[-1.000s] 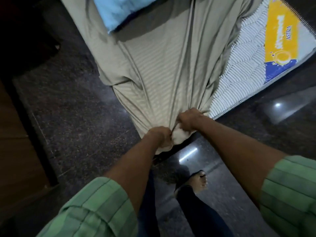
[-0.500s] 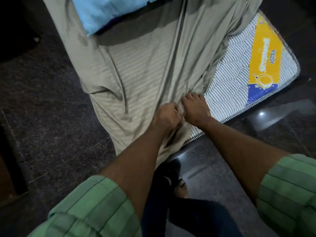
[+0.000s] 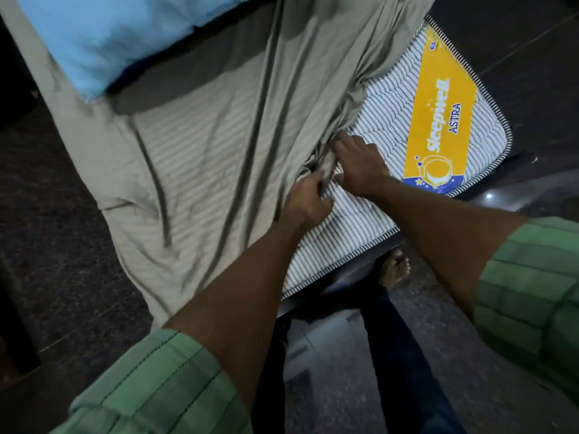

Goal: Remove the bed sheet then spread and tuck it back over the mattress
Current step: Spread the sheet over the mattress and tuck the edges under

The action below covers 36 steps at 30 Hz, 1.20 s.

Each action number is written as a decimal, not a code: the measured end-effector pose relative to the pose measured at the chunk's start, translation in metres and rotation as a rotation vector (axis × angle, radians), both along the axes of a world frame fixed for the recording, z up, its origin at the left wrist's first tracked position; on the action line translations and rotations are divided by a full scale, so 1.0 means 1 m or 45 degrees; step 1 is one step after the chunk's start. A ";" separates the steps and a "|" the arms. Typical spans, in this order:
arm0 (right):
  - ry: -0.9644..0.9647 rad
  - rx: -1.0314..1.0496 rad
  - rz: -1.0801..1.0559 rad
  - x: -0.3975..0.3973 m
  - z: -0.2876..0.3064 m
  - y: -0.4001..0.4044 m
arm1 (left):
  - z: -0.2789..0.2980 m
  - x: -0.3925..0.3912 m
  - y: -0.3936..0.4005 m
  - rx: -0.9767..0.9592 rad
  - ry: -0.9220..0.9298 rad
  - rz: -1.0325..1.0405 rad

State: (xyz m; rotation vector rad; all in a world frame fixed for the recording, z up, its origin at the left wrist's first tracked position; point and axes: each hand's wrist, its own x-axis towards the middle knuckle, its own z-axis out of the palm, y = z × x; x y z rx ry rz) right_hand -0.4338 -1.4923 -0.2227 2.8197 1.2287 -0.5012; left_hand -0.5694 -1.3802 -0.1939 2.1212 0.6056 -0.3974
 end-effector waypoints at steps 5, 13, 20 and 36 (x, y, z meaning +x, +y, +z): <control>-0.074 -0.071 0.346 0.055 -0.014 0.008 | -0.021 0.061 -0.017 0.427 0.181 0.067; -0.046 0.081 0.896 0.118 -0.014 0.007 | -0.046 0.101 -0.055 0.674 0.382 0.242; 0.279 -0.282 0.569 0.130 0.018 -0.100 | -0.028 0.121 -0.127 0.099 0.386 -0.128; 0.203 -0.190 0.324 0.173 0.036 -0.193 | -0.008 0.164 -0.208 0.104 0.419 0.029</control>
